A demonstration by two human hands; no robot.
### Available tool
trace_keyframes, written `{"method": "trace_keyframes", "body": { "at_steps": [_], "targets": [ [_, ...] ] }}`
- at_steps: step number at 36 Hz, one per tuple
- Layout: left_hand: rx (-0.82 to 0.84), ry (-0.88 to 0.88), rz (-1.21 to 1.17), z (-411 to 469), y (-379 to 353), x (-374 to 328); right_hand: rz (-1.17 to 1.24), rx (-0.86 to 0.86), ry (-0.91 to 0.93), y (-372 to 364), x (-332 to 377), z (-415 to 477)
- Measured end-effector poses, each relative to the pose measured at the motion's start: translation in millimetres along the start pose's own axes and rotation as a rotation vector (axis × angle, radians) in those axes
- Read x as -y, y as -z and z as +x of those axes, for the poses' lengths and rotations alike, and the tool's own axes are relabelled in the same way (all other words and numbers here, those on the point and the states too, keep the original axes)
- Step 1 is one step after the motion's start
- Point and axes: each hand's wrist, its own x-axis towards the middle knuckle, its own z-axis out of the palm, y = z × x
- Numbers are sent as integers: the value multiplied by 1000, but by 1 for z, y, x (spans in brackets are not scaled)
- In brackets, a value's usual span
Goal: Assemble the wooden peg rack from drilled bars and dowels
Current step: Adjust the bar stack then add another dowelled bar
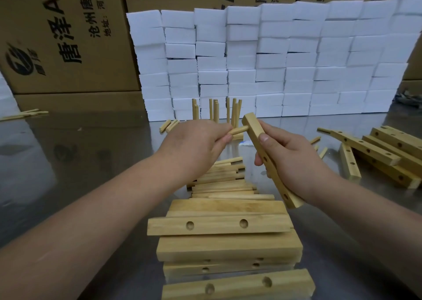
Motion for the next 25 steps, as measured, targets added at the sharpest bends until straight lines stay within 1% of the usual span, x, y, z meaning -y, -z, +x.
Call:
{"method": "trace_keyframes", "body": {
  "at_steps": [6, 12, 18, 22, 25],
  "targets": [
    [4, 106, -205, -1, 0, -2, -33, -11, 34, 0, -2, 0],
    [67, 178, -313, 1, -1, 0, -41, -12, 60, -1, -2, -2],
    [128, 265, -525, 4, -1, 2, -55, -9, 82, -1, 0, -3],
    [144, 368, -686, 7, -1, 6, -42, -14, 80, -2, 2, -3],
    [166, 410, -756, 10, -1, 8, -17, -25, 64, -2, 3, -3]
  ]
}}
